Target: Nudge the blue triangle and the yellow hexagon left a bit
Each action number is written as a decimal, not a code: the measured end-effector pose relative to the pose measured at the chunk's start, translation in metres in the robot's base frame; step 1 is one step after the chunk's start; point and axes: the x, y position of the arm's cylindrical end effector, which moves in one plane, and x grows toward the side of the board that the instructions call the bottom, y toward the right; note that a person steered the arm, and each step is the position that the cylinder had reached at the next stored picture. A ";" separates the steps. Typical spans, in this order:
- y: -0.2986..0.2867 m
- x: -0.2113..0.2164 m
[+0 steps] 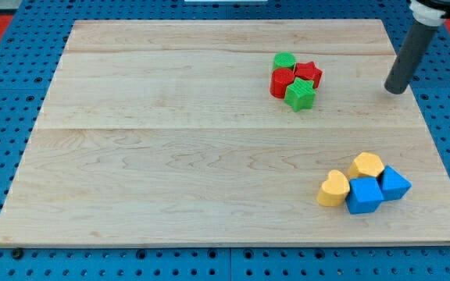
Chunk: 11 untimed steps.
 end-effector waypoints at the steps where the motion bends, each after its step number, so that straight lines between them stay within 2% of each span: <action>1: 0.001 0.034; 2: 0.012 0.078; 4: 0.017 0.120; 6: 0.027 0.186; 7: 0.025 0.223; 8: 0.003 0.240; 9: -0.018 0.235; 11: -0.022 0.191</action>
